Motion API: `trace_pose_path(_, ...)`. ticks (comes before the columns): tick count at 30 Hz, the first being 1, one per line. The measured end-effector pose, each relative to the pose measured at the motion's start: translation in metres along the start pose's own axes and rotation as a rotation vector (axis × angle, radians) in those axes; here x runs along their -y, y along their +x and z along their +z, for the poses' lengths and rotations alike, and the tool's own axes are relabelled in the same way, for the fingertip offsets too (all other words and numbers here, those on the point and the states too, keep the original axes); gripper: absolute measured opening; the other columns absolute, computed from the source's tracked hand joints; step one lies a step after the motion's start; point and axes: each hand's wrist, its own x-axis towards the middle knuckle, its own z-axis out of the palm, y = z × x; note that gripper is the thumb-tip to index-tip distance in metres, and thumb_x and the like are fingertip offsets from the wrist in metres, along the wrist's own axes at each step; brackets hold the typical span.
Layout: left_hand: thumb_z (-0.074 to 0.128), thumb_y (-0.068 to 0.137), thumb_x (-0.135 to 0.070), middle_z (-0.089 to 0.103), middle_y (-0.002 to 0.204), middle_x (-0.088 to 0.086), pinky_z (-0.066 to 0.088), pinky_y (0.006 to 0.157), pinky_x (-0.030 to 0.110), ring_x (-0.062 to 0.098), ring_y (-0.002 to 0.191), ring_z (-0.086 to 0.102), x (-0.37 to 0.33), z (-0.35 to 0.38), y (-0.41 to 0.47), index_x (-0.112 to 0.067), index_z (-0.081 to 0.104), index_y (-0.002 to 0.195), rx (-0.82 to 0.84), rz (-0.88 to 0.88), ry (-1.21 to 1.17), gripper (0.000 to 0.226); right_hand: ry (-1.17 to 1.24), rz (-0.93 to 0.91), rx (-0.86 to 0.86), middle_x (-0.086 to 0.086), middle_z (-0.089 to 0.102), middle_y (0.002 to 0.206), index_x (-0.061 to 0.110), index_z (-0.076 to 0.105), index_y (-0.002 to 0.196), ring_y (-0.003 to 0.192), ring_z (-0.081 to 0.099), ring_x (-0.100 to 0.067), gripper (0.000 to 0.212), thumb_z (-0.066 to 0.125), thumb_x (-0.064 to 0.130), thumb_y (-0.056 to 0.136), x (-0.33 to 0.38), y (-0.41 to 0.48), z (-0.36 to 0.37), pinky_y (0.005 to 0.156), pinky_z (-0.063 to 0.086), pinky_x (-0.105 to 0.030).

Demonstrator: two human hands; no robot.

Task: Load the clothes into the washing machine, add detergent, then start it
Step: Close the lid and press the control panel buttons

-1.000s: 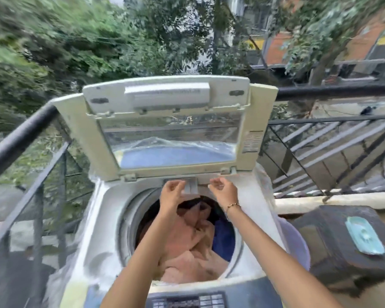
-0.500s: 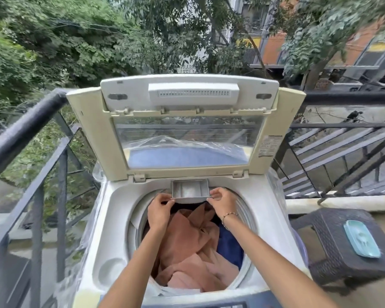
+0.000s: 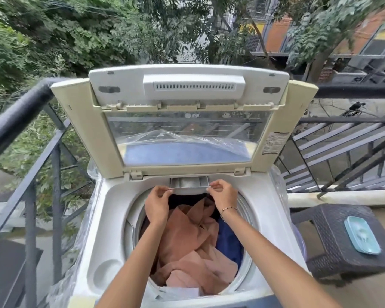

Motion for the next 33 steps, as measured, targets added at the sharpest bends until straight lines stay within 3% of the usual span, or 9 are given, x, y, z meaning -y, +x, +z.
trace_pose_path(4, 0.072, 0.081, -0.027, 0.069, 0.085, -0.004, 0.039, 0.071, 0.028, 0.014, 0.083, 0.061, -0.004, 0.005, 0.004, -0.017, 0.068, 0.084, -0.03, -0.026, -0.009, 0.011, 0.027, 0.008, -0.028, 0.001, 0.064, 0.07, 0.007, 0.064, 0.081, 0.06, 0.058, -0.004, 0.016, 0.077, 0.009, 0.072, 0.005, 0.008, 0.001, 0.052, 0.044, -0.003)
trace_pose_path(8, 0.073, 0.08, -0.028, 0.068, 0.083, -0.004, 0.037, 0.07, 0.026, 0.014, 0.082, 0.06, -0.008, 0.007, 0.008, -0.017, 0.068, 0.08, -0.063, -0.051, -0.028, 0.012, 0.01, 0.003, -0.053, 0.001, 0.063, 0.068, 0.01, 0.06, 0.074, 0.058, 0.058, -0.006, 0.018, 0.078, 0.009, 0.071, 0.008, 0.015, 0.004, 0.054, 0.044, -0.008)
trace_pose_path(16, 0.072, 0.08, -0.031, 0.068, 0.081, -0.004, 0.037, 0.069, 0.026, 0.014, 0.079, 0.058, -0.011, 0.011, 0.012, -0.018, 0.071, 0.081, -0.11, -0.091, -0.033, 0.014, -0.013, -0.007, -0.094, 0.004, 0.062, 0.061, 0.015, 0.063, 0.064, 0.053, 0.055, -0.001, 0.018, 0.08, 0.011, 0.067, 0.009, 0.021, 0.008, 0.05, 0.041, -0.003)
trace_pose_path(24, 0.07, 0.081, -0.033, 0.069, 0.083, -0.003, 0.037, 0.068, 0.026, 0.014, 0.08, 0.058, -0.014, 0.012, 0.013, -0.017, 0.073, 0.085, -0.123, -0.102, -0.015, 0.016, -0.003, 0.009, -0.111, 0.005, 0.061, 0.061, 0.008, 0.064, 0.07, 0.053, 0.054, 0.006, 0.013, 0.077, 0.009, 0.071, 0.007, 0.02, 0.013, 0.048, 0.039, 0.002)
trace_pose_path(27, 0.069, 0.082, -0.035, 0.07, 0.086, -0.004, 0.039, 0.07, 0.026, 0.012, 0.081, 0.058, -0.013, 0.013, 0.014, -0.018, 0.073, 0.087, -0.119, -0.082, 0.007, 0.017, -0.034, -0.012, -0.097, 0.004, 0.062, 0.063, 0.009, 0.064, 0.071, 0.053, 0.054, 0.005, 0.013, 0.076, 0.01, 0.073, 0.006, 0.022, 0.013, 0.048, 0.041, -0.002)
trace_pose_path(30, 0.068, 0.082, -0.039, 0.068, 0.084, -0.006, 0.038, 0.069, 0.028, 0.013, 0.08, 0.057, -0.016, 0.014, 0.015, -0.021, 0.069, 0.083, -0.126, -0.093, 0.031, 0.018, -0.082, -0.029, -0.117, 0.002, 0.062, 0.062, 0.008, 0.061, 0.07, 0.053, 0.055, -0.005, 0.017, 0.076, 0.016, 0.074, 0.007, 0.023, 0.015, 0.055, 0.044, -0.017)
trace_pose_path(33, 0.067, 0.082, -0.043, 0.064, 0.08, -0.008, 0.037, 0.068, 0.029, 0.017, 0.079, 0.057, -0.017, 0.017, 0.013, -0.025, 0.061, 0.076, -0.128, -0.13, 0.024, 0.02, -0.149, -0.057, -0.143, 0.002, 0.059, 0.06, 0.008, 0.059, 0.067, 0.055, 0.053, -0.011, 0.022, 0.077, 0.019, 0.072, 0.008, 0.024, 0.017, 0.056, 0.041, -0.021)
